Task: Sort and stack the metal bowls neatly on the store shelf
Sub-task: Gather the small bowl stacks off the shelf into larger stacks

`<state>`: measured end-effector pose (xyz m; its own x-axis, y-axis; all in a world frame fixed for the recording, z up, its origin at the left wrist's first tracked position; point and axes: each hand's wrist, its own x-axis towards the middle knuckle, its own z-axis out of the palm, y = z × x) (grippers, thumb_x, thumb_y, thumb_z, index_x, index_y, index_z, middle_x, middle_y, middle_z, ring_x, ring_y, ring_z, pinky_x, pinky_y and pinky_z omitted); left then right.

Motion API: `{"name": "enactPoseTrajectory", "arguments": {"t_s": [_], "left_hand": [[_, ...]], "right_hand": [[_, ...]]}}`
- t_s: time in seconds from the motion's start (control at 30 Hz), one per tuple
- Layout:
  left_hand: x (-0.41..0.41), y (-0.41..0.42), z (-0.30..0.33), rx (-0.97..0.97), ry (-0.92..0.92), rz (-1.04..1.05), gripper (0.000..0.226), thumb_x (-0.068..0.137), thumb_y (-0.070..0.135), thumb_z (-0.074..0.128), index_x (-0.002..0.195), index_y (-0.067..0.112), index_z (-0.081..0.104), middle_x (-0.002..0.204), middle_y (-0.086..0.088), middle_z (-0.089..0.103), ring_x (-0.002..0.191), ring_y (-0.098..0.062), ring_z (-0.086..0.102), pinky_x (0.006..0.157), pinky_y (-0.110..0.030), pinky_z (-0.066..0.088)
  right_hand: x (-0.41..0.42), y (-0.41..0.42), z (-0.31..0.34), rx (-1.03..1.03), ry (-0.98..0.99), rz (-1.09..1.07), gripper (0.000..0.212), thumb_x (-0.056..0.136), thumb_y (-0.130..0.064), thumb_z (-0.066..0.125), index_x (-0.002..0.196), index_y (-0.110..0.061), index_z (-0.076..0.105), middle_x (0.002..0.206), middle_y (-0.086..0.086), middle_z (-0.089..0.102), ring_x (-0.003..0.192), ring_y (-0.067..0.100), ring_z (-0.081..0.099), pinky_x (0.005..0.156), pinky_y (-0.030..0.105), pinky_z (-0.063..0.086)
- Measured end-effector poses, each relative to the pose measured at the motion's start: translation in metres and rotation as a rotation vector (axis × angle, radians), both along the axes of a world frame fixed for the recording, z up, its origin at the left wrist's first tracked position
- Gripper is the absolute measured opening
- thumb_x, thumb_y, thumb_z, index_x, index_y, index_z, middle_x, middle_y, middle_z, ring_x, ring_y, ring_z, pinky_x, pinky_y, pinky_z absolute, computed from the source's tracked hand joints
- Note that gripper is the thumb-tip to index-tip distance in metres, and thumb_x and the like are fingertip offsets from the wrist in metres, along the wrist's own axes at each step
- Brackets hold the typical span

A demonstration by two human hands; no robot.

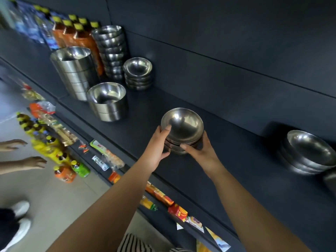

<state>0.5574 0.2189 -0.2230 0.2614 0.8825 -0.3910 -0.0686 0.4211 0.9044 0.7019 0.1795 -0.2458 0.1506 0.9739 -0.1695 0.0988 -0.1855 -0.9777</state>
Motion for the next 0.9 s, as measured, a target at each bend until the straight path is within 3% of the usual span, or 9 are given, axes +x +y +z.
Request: {"name": "enactPoseTrajectory", "arguments": {"t_s": [0.1,0.23,0.3,0.4,0.57,0.67,0.77,0.9], "left_hand": [[-0.018,0.0,0.01,0.038,-0.013,0.039,0.031,0.091,0.048,0.045,0.121,0.043,0.043,0.128,0.013,0.045,0.121,-0.012,0.041,0.092,-0.039,0.042],[-0.048,0.004,0.03,0.106,-0.041,0.074,0.031,0.092,0.046,0.044,0.123,0.041,0.042,0.114,0.017,0.049,0.114,-0.01,0.044,0.09,-0.038,0.042],[-0.066,0.006,0.04,0.14,-0.052,0.089,0.038,0.093,0.044,0.045,0.13,0.038,0.039,0.119,0.014,0.044,0.118,-0.012,0.042,0.091,-0.04,0.042],[-0.096,0.009,0.055,0.157,-0.06,0.108,0.034,0.092,0.043,0.046,0.126,0.037,0.04,0.128,0.009,0.04,0.128,-0.016,0.038,0.092,-0.041,0.042],[-0.158,0.02,0.075,0.209,-0.006,0.049,0.054,0.09,0.047,0.049,0.139,0.03,0.035,0.146,0.002,0.037,0.131,-0.021,0.04,0.089,-0.037,0.047],[-0.191,0.023,0.085,0.244,0.017,-0.008,0.046,0.09,0.047,0.048,0.133,0.032,0.039,0.135,0.007,0.042,0.125,-0.02,0.045,0.093,-0.039,0.046],[-0.219,0.03,0.096,0.272,0.018,-0.062,0.021,0.091,0.045,0.048,0.111,0.039,0.041,0.118,0.009,0.042,0.113,-0.017,0.049,0.097,-0.041,0.045],[-0.245,0.045,0.111,0.289,0.005,-0.101,0.014,0.092,0.043,0.048,0.103,0.04,0.041,0.119,0.006,0.045,0.106,-0.016,0.051,0.1,-0.043,0.044]], "right_hand": [[-0.018,0.003,0.012,0.036,-0.026,0.026,0.078,0.078,-0.021,0.075,0.139,-0.034,0.03,0.113,-0.027,0.049,0.103,-0.011,0.049,0.086,0.009,0.038],[-0.047,0.012,0.028,0.095,-0.089,0.016,0.081,0.076,-0.027,0.076,0.143,-0.028,0.03,0.126,-0.014,0.051,0.116,0.003,0.048,0.094,0.018,0.037],[-0.066,0.015,0.04,0.137,-0.118,0.004,0.077,0.077,-0.027,0.075,0.142,-0.025,0.034,0.126,-0.011,0.053,0.114,0.004,0.049,0.088,0.012,0.038],[-0.096,0.019,0.056,0.194,-0.152,-0.018,0.073,0.077,-0.026,0.075,0.139,-0.022,0.037,0.122,-0.011,0.054,0.112,0.003,0.05,0.08,0.006,0.039],[-0.157,0.02,0.078,0.253,-0.211,-0.088,0.074,0.077,-0.03,0.075,0.139,-0.02,0.037,0.126,-0.008,0.055,0.115,0.007,0.051,0.089,0.013,0.041],[-0.189,0.018,0.088,0.25,-0.231,-0.123,0.073,0.077,-0.032,0.074,0.138,-0.021,0.038,0.122,-0.009,0.056,0.115,0.008,0.052,0.09,0.018,0.04],[-0.214,0.02,0.101,0.238,-0.255,-0.141,0.07,0.077,-0.034,0.074,0.137,-0.02,0.039,0.123,-0.007,0.056,0.115,0.009,0.052,0.09,0.019,0.04],[-0.239,0.031,0.119,0.222,-0.285,-0.156,0.069,0.078,-0.037,0.073,0.135,-0.019,0.04,0.116,-0.01,0.054,0.112,0.008,0.05,0.087,0.018,0.039]]}}
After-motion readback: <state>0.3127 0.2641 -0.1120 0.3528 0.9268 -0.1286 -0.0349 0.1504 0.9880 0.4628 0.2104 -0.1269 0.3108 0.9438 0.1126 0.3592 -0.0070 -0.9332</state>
